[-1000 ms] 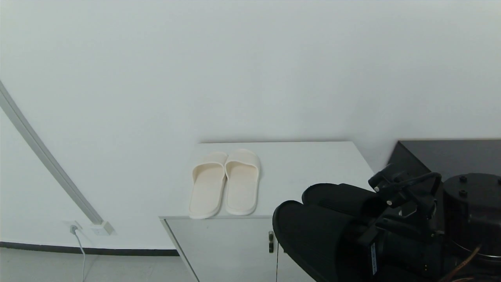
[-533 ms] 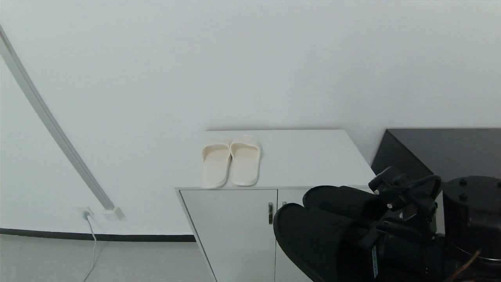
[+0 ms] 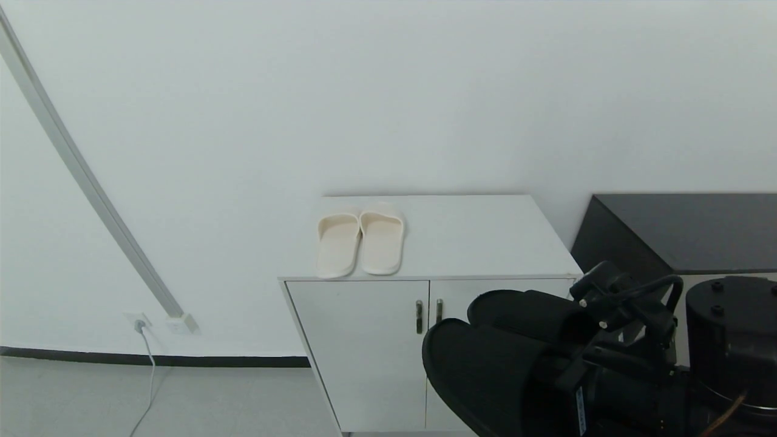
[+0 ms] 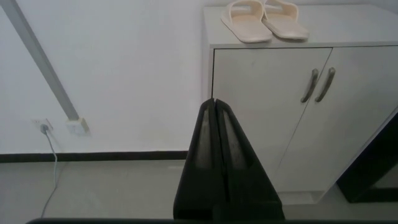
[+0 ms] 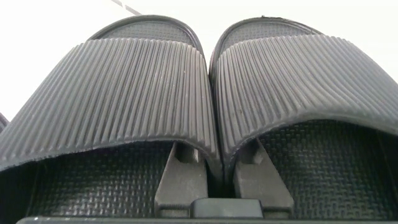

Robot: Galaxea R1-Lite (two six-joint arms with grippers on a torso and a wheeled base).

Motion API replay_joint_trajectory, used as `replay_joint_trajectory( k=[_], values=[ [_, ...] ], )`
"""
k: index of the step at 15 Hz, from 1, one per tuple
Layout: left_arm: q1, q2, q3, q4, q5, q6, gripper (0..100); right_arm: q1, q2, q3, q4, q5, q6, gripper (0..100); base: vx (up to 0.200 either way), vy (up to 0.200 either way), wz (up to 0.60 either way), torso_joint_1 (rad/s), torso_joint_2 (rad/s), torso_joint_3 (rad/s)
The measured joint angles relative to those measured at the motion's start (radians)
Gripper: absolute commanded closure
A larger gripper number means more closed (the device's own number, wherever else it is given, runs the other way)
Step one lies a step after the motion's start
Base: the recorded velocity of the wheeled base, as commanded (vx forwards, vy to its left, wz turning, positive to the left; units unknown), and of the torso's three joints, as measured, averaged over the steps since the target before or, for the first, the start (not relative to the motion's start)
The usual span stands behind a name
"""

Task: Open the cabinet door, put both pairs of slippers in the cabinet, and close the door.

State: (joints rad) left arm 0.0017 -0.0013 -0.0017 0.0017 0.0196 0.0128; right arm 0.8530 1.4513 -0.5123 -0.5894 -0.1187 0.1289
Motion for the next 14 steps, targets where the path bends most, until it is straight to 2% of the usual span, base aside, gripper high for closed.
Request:
replay_joint_trajectory(
  k=[12,13,14],
  values=[
    [0.000,0.000,0.000,-0.001,-0.003,0.000,100,0.003,-0.007,0.011,-0.002,0.000,-0.001,100,0.000,0.000,0.00,-0.009,0.02,0.010],
    [0.000,0.000,0.000,0.000,-0.003,0.000,0,0.003,-0.008,0.011,-0.001,0.000,-0.001,100,0.000,0.000,0.00,-0.149,0.32,0.173],
    [0.000,0.000,0.000,0.000,-0.003,0.000,0,0.003,-0.008,0.011,-0.001,0.000,-0.001,100,0.000,0.000,0.00,-0.159,0.34,0.193]
  ],
)
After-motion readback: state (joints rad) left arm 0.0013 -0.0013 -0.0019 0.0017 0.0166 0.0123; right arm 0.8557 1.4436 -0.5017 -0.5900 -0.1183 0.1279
